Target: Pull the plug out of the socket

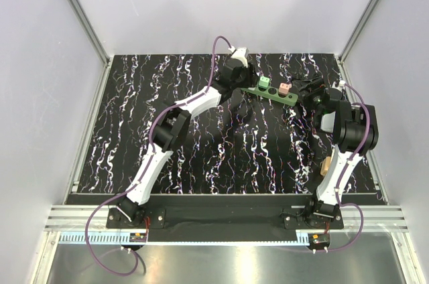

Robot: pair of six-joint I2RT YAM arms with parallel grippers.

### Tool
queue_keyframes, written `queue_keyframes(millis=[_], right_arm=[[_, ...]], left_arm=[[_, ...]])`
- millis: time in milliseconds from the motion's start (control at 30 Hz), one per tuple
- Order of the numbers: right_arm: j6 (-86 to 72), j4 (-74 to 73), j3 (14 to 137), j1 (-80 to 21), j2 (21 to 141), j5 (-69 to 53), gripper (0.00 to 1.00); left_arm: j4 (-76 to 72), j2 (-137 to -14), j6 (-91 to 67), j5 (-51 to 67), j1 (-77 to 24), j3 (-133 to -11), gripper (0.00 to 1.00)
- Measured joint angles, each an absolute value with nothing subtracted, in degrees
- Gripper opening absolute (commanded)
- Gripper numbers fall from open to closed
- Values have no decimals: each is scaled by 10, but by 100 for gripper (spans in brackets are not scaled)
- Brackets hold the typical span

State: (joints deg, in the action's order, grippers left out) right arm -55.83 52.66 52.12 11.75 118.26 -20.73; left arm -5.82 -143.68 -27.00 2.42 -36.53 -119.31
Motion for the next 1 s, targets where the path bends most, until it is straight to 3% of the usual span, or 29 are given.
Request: queue_keyframes(millis=[100,233,367,500,1000], right_arm=[[-558,527,521,117,1183,-207,100],[-558,527,521,117,1183,-208,100],[-558,527,521,118,1183,-208,100],[-558,527,521,118,1183,-211,100],[-564,538,522,120,1189,-221,100]], left_arm=[[-56,-1437,-275,21,-365,-1193,50],[-56,-1437,-278,19,-366,-1193,61],[-54,-1437,-276,8,-372,-1193,61],[-42,-1437,-275,-14,-377,-1193,50],[-7,-1437,-281,-51,-385,-1192,49]])
